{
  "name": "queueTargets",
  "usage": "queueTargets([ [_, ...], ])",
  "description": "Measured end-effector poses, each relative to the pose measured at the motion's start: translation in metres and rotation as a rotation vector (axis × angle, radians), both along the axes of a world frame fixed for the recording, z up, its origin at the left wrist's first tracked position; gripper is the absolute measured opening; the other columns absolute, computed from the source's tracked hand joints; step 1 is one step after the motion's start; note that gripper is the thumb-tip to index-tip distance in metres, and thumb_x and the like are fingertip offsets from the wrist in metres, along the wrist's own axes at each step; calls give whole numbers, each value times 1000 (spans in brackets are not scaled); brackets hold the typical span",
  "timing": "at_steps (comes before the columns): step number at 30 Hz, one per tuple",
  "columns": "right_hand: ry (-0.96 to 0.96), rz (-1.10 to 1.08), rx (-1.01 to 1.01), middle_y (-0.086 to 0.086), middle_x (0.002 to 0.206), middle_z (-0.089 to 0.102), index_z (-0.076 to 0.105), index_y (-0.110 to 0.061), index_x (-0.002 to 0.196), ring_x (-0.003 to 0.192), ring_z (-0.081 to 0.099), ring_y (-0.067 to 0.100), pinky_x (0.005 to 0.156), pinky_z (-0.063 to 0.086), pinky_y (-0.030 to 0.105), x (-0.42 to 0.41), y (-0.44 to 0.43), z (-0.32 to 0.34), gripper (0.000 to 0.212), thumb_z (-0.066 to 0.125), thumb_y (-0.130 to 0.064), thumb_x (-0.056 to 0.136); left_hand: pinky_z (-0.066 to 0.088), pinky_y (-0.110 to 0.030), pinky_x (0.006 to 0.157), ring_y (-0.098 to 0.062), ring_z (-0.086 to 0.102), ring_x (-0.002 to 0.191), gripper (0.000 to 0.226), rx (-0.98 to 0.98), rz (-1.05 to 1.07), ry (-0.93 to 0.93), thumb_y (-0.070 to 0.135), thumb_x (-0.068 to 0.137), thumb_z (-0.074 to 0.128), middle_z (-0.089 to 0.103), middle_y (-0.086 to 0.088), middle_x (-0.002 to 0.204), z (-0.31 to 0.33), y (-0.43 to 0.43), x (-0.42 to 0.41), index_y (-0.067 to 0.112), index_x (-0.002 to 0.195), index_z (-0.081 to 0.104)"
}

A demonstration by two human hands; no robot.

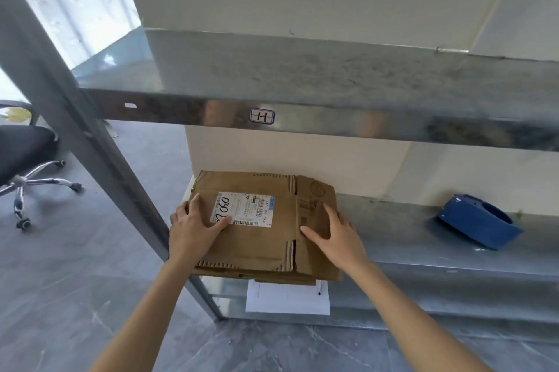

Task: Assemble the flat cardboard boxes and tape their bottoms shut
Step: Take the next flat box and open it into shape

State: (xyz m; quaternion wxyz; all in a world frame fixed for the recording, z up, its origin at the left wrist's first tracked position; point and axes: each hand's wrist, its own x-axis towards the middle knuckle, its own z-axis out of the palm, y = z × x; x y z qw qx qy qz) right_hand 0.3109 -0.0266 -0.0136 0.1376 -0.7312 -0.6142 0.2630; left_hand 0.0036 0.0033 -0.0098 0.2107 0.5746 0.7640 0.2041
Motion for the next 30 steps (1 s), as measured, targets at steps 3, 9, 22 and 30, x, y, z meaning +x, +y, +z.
queueTargets([
  [3, 98, -15, 27, 1, 159, 30, 15, -33, 155, 142, 34, 27, 108, 40, 47, 3, -4, 15, 98, 42, -85, 76, 35, -55, 107, -36, 26, 140, 95, 51, 0, -43, 71, 75, 66, 33, -14, 152, 14, -3, 5, 26, 150, 28],
  [9, 449, 9, 112, -12, 144, 41, 17, -38, 152, 130, 46, 14, 93, 41, 17, 31, -16, 54, 101, 64, -72, 70, 38, -55, 105, -33, 23, 141, 105, 177, -34, -172, 69, 69, 72, 29, -9, 153, 45, -14, 27, 32, 153, 21],
  [22, 506, 124, 115, -7, 157, 24, 1, -45, 153, 140, 34, 16, 112, 37, 50, 161, -44, 90, 135, 95, -27, 58, 40, -55, 108, -29, 38, 133, 123, 369, -71, -284, 50, 57, 91, 29, -3, 147, 76, -31, 147, 23, 153, 20],
  [30, 424, 220, 94, -10, 157, 21, -2, -54, 144, 141, 33, 15, 115, 35, 48, 272, -46, 82, 133, 94, -17, 61, 42, -51, 107, -21, 39, 128, 106, 430, -67, -408, 44, 57, 93, 35, 4, 137, 49, -44, 268, 23, 141, 31],
])
